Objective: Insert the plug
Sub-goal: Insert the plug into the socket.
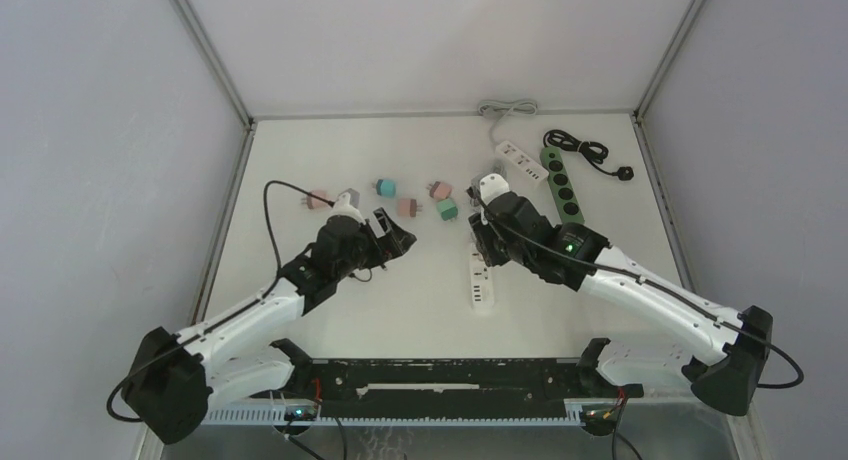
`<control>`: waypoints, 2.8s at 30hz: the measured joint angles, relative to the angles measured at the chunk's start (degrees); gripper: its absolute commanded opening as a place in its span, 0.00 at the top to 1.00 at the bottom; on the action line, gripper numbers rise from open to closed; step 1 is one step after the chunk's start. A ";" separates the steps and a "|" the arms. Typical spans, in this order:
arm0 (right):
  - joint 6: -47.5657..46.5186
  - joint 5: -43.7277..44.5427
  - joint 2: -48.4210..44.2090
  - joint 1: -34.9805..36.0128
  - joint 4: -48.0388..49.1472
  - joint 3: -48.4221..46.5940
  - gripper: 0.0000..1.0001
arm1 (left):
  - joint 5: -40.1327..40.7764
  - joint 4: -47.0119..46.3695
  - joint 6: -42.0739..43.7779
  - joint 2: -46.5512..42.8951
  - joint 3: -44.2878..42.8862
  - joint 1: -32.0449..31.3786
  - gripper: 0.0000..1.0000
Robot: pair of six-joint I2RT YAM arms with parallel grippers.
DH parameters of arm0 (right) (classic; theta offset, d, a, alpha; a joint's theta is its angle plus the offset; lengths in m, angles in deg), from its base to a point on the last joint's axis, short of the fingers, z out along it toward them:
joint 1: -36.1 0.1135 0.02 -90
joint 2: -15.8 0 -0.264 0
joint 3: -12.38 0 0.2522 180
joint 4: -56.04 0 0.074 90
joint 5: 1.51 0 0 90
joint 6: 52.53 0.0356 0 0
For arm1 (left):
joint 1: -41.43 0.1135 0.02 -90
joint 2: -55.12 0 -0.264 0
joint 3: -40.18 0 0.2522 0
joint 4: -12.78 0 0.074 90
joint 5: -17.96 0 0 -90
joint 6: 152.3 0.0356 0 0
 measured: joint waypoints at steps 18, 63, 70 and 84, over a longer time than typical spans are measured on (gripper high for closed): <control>17.51 -11.69 8.79 -9.90 -18.82 -3.80 1.00 | -14.08 -8.61 6.58 20.74 -7.50 -4.68 0.18; 24.39 -12.83 22.10 -14.36 -6.84 1.44 1.00 | -23.87 -14.69 3.76 46.95 -19.30 -9.66 0.55; 24.87 -12.39 22.12 -14.36 -7.08 1.49 1.00 | -25.00 -15.69 2.36 48.09 -20.02 -9.86 0.61; 25.07 -11.10 24.61 -12.98 -8.52 0.13 1.00 | -26.29 -17.16 0.76 48.72 -20.04 -9.88 0.67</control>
